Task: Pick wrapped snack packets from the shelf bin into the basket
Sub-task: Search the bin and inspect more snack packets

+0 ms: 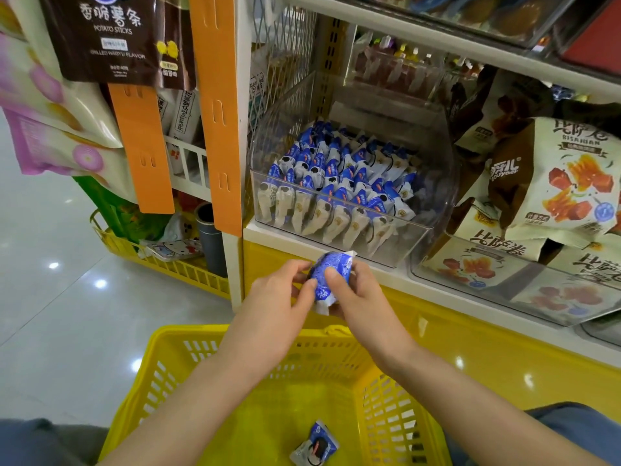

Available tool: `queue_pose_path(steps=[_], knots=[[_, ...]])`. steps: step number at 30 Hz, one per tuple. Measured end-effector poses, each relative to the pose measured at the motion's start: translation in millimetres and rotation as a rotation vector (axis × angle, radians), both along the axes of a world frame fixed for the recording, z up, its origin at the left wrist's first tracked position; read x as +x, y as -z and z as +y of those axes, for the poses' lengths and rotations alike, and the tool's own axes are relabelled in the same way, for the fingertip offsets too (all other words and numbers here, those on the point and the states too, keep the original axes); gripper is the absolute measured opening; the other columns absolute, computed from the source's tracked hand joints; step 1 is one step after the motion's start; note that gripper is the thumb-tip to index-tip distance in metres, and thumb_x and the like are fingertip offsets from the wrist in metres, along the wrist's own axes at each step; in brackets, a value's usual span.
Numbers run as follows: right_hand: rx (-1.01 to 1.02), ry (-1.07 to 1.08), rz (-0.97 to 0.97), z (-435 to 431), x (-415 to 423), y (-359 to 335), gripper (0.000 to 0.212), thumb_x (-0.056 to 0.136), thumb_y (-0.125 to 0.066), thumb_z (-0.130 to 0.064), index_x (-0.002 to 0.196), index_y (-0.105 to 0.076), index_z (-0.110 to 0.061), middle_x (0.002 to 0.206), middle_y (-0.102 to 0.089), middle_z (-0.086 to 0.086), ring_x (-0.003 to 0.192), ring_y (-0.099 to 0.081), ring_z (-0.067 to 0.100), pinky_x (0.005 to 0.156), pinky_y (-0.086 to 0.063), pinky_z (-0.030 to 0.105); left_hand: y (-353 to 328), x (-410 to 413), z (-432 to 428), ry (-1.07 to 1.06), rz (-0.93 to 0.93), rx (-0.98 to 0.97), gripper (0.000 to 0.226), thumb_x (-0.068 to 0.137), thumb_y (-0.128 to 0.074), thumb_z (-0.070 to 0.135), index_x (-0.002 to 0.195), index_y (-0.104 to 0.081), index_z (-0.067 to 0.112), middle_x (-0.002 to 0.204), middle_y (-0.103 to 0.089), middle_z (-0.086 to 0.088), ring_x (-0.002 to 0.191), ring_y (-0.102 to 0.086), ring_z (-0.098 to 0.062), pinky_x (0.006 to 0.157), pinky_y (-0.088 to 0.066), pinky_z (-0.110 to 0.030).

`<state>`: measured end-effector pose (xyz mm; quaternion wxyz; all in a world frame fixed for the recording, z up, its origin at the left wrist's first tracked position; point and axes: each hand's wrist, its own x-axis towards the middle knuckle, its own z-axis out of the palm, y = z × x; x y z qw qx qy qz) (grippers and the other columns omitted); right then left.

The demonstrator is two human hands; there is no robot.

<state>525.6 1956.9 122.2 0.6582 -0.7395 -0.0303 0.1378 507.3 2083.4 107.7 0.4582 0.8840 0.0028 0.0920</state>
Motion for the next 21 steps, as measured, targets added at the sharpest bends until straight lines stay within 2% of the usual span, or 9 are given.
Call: queue_pose_path(steps=[2, 5, 7, 9, 12, 15, 18, 19, 21], knots=[[0.016, -0.007, 0.03, -1, 0, 1, 0.029, 0.095, -0.047, -0.017, 0.121, -0.044, -0.004, 0.11, -0.062, 0.017, 0.082, -0.064, 0.012, 0.066, -0.054, 0.019, 2, -2, -3, 0.027, 0.018, 0.076, 0.027, 0.094, -0.046, 0.024, 0.119, -0.056, 0.023, 0.097, -0.066, 0.004, 0.083, -0.06, -0.012, 0.072, -0.052, -0.034], [0.028, -0.025, 0.037, -1, 1, 1, 0.03, 0.095, -0.046, -0.019, 0.123, -0.044, -0.007, 0.114, -0.061, 0.013, 0.085, -0.064, 0.009, 0.068, -0.055, 0.019, 4, 0, -2, 0.02, 0.011, 0.089, 0.023, 0.096, -0.043, 0.019, 0.112, -0.059, 0.02, 0.082, -0.063, 0.004, 0.068, -0.055, -0.009, 0.059, -0.046, -0.023], [0.027, -0.069, 0.028, -2, 3, 0, 0.032, 0.096, -0.043, -0.026, 0.125, -0.047, -0.014, 0.116, -0.063, 0.006, 0.092, -0.065, 0.009, 0.073, -0.055, 0.021, 0, 3, 1, -0.01, 0.066, -0.052, 0.022, 0.096, -0.042, 0.012, 0.106, -0.061, 0.018, 0.083, -0.063, 0.002, 0.07, -0.059, -0.011, 0.061, -0.051, -0.022], [0.028, -0.115, 0.047, -6, 7, -4, 0.034, 0.096, -0.04, -0.033, 0.129, -0.046, -0.024, 0.117, -0.064, -0.002, 0.103, -0.062, 0.013, 0.077, -0.054, 0.024, -6, 7, 5, -0.005, 0.174, -0.292, 0.025, 0.097, -0.039, 0.008, 0.1, -0.06, 0.019, 0.093, -0.065, -0.003, 0.079, -0.064, -0.016, 0.066, -0.058, -0.031], [0.031, -0.129, 0.119, -12, 12, -9, 0.047, 0.091, -0.051, -0.036, 0.134, -0.039, -0.027, 0.11, -0.069, -0.004, 0.097, -0.064, 0.008, 0.075, -0.051, 0.02, -15, 7, 10, 0.065, 0.332, -0.581, 0.028, 0.097, -0.037, 0.006, 0.092, -0.062, 0.018, 0.094, -0.067, -0.007, 0.076, -0.068, -0.015, 0.059, -0.058, -0.029], [0.02, -0.143, 0.143, -15, 17, -14, 0.049, 0.082, -0.06, -0.037, 0.127, -0.048, -0.023, 0.102, -0.072, -0.001, 0.088, -0.065, 0.009, 0.081, -0.051, 0.025, -23, 6, 9, 0.041, 0.408, -0.788, 0.026, 0.097, -0.039, 0.007, 0.088, -0.062, 0.016, 0.075, -0.071, -0.001, 0.064, -0.069, -0.015, 0.05, -0.056, -0.027], [0.18, -0.086, 0.182, -15, 18, -18, 0.039, 0.082, -0.063, -0.026, 0.115, -0.053, -0.009, 0.097, -0.072, 0.007, 0.077, -0.066, 0.014, 0.069, -0.054, 0.022, -28, 9, 6, -0.037, 0.447, -1.08, 0.029, 0.099, -0.034, 0.023, 0.089, -0.058, 0.01, 0.075, -0.069, -0.011, 0.063, -0.065, -0.026, 0.044, -0.054, -0.028], [0.232, -0.06, 0.201, -15, 19, -17, 0.037, 0.084, -0.063, -0.021, 0.114, -0.052, -0.005, 0.097, -0.072, 0.01, 0.076, -0.068, 0.016, 0.066, -0.055, 0.021, -29, 10, 6, -0.038, 0.439, -1.129, 0.034, 0.099, -0.032, 0.03, 0.091, -0.059, 0.01, 0.079, -0.068, -0.012, 0.064, -0.064, -0.025, 0.044, -0.053, -0.027], [0.262, -0.025, 0.218, -14, 18, -16, 0.031, 0.085, -0.062, -0.017, 0.109, -0.05, -0.002, 0.099, -0.071, 0.016, 0.078, -0.07, 0.019, 0.066, -0.056, 0.021, -27, 9, 6, -0.015, 0.392, -1.059, 0.035, 0.097, -0.035, 0.037, 0.098, -0.06, 0.013, 0.085, -0.07, -0.01, 0.065, -0.065, -0.018, 0.048, -0.052, -0.023]])
